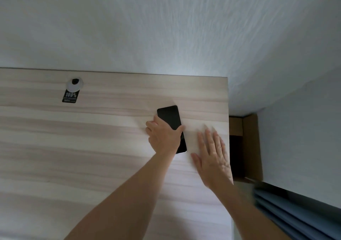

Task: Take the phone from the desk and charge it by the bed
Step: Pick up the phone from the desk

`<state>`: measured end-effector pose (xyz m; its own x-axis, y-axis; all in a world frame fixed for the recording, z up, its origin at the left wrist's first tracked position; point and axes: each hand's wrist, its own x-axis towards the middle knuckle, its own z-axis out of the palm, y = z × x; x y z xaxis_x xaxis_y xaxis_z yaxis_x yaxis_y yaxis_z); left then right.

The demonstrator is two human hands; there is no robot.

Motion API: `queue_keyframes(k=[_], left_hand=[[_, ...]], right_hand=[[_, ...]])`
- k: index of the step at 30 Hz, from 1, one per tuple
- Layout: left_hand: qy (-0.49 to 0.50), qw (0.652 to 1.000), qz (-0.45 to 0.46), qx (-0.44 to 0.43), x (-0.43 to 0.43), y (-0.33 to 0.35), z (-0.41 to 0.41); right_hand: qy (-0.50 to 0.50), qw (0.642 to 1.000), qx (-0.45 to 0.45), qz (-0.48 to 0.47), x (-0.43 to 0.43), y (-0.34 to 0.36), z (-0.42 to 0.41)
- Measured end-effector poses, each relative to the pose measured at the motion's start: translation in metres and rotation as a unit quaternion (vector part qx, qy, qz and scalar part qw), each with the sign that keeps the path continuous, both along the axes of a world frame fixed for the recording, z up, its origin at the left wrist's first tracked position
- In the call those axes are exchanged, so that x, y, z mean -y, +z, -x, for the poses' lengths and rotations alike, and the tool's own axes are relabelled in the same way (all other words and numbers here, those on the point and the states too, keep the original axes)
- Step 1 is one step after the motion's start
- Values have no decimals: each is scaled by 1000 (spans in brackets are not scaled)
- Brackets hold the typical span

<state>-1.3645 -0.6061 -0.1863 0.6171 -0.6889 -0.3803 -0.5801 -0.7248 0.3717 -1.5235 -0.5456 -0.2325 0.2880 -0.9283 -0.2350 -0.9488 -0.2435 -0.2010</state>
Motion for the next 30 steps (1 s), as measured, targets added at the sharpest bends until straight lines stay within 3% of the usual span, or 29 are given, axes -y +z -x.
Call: queue_keyframes(k=[5,14,19,23,27,30], left_hand=[[47,997,-18,-58,10,3,-2],[65,981,116,-143,2,-4,-7],[83,962,115,-231,-10,4,-8],[113,926,141,-332,-27,28,-7],[124,888,161,-413,-49,75,-7],[101,860,175,-468,-70,112,-11]], right_hand=[[-1,1000,-4,-7,-1,-1,1],[8,1000,2,-3,2,-3,2],[15,997,19,-76,12,17,2],[-58,975,131,-172,21,61,3],[-131,947,248,-160,1,120,0],[-170,904,354,-167,-27,159,-15]])
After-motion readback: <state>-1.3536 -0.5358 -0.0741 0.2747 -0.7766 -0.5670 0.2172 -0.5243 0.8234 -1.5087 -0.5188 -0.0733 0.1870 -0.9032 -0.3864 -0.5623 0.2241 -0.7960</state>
